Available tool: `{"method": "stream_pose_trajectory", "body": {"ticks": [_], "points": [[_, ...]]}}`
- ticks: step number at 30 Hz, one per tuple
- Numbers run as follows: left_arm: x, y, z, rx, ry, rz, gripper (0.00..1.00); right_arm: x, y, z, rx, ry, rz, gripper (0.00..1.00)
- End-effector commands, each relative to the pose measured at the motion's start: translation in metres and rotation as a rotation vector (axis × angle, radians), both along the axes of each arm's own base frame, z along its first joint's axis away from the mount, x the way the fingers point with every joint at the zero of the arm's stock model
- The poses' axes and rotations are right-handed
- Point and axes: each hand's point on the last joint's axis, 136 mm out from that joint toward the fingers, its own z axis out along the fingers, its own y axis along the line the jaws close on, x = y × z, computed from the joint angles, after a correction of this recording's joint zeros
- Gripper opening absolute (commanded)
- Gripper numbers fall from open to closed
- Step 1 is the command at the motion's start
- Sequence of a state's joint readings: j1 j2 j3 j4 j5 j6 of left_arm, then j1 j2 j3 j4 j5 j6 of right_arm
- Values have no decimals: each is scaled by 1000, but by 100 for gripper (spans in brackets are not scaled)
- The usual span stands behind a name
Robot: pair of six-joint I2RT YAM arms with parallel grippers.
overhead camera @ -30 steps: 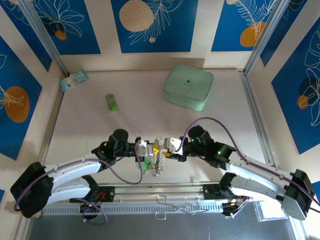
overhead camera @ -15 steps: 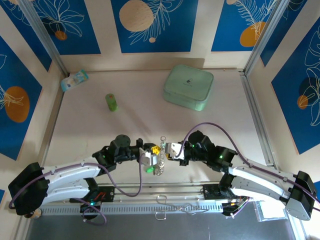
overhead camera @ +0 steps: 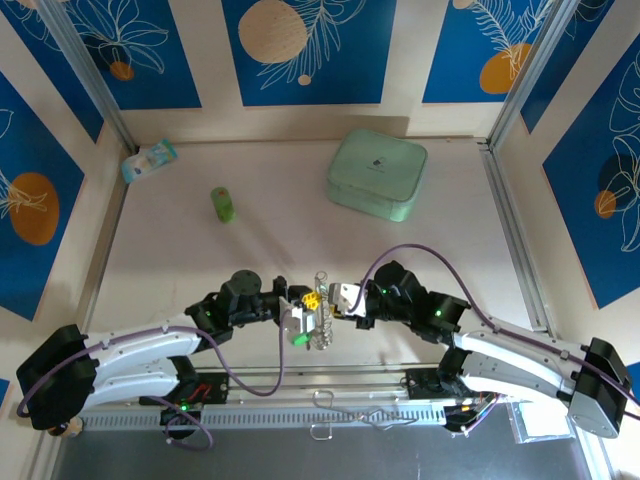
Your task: Put the keys on the keyring
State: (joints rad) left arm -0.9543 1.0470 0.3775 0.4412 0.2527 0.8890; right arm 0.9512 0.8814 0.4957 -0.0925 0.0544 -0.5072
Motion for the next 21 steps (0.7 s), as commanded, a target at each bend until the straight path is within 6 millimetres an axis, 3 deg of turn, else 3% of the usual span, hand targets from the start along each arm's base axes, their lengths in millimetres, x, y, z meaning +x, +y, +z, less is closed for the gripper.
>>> {"method": "stream_pose_trajectory", "body": {"ticks": [1, 13, 21], "points": [[-6, -3, 12, -40, -27, -30, 0, 13, 5, 8, 41, -30, -39, 29], [-10, -2, 7, -11, -13, -39, 0, 32, 4, 30, 114, -59, -70, 25], [-9, -6, 7, -33, 51, -27, 0, 38, 13, 26, 122, -32, -55, 25]]}}
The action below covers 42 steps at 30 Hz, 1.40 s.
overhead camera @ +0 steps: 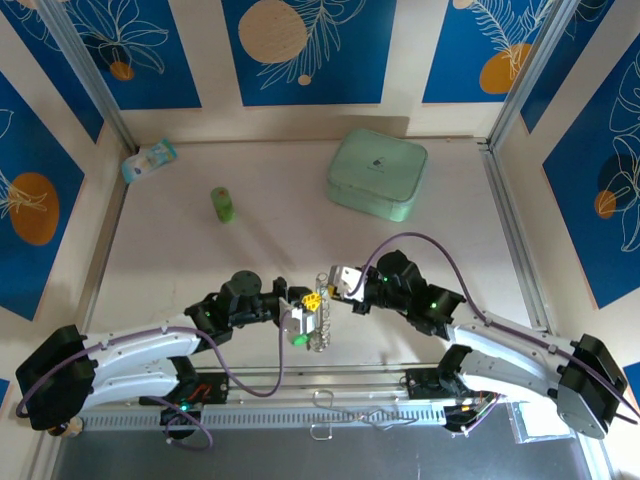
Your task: Put the keys on the keyring
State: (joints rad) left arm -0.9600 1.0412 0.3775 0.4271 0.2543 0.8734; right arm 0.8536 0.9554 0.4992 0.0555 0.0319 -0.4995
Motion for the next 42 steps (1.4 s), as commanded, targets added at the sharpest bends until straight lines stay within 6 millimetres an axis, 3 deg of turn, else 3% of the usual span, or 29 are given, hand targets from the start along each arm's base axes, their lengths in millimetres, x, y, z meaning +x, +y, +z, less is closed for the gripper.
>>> {"method": "stream_pose_trajectory", "body": {"ticks": [1, 8, 14, 19, 25, 30, 42], "points": [[-5, -6, 8, -42, 45, -13, 0, 3, 12, 15, 54, 4, 32, 25], [0, -5, 6, -82, 207, 59, 0, 11, 18, 25, 113, 76, 46, 27], [7, 0, 3, -123, 329, 148, 0, 13, 0, 30, 166, 167, -34, 29], [7, 4, 10, -202, 351, 165, 0, -5, -12, 37, 267, 414, -115, 32], [7, 6, 16, -258, 342, 164, 0, -23, -22, 19, 403, 880, -323, 37], [6, 4, 17, -270, 347, 154, 0, -39, -15, 14, 457, 1168, -329, 50], [4, 2, 20, -294, 340, 133, 0, -46, 1, 5, 414, 1313, -212, 58]]}}
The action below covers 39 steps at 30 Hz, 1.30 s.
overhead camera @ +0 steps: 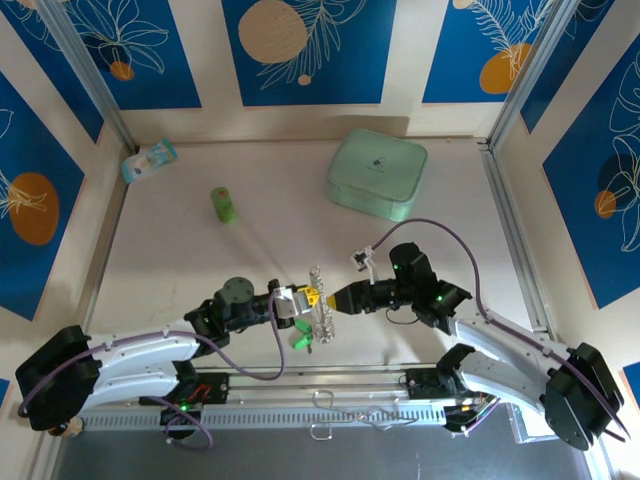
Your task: Put the keys on the keyring
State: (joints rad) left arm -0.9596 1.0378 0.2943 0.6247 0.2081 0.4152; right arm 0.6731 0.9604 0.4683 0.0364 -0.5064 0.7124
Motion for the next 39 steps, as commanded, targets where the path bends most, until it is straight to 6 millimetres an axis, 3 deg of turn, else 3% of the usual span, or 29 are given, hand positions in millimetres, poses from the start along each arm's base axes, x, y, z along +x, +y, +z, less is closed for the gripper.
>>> {"method": "stream_pose_trajectory", "body": {"ticks": [1, 10, 21, 39], "points": [[-3, -3, 12, -62, -10, -18, 0, -6, 5, 3, 45, 23, 55, 58], [-4, -3, 13, -64, -12, -23, 0, -3, 13, 7, 73, 7, 90, 50], [-3, -3, 13, -63, -12, -20, 0, -2, 13, 4, 70, 17, 93, 30], [-2, -4, 13, -62, -12, -21, 0, 2, 16, -3, 41, 31, 83, 21]]}}
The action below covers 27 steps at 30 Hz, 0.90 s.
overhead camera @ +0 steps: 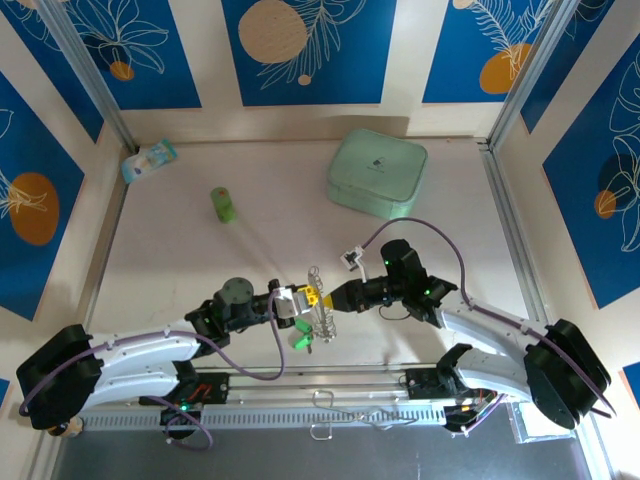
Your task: Put the keys on the keyring
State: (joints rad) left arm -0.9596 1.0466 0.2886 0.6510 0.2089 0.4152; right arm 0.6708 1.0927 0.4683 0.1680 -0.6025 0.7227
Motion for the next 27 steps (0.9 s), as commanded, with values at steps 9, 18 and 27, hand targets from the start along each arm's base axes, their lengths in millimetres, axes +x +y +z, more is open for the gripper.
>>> {"method": "stream_pose_trajectory", "body": {"ticks": [9, 18, 27], "points": [[0, -2, 9, -41, 16, -3, 0, 3, 1, 5, -8, -28, 1, 7], [9, 3, 5, -23, 84, 69, 14, 2, -4, 4, -61, -14, -8, 0], [24, 16, 3, -10, 92, 189, 40, 18, -16, 7, -129, 171, -101, 0]]}}
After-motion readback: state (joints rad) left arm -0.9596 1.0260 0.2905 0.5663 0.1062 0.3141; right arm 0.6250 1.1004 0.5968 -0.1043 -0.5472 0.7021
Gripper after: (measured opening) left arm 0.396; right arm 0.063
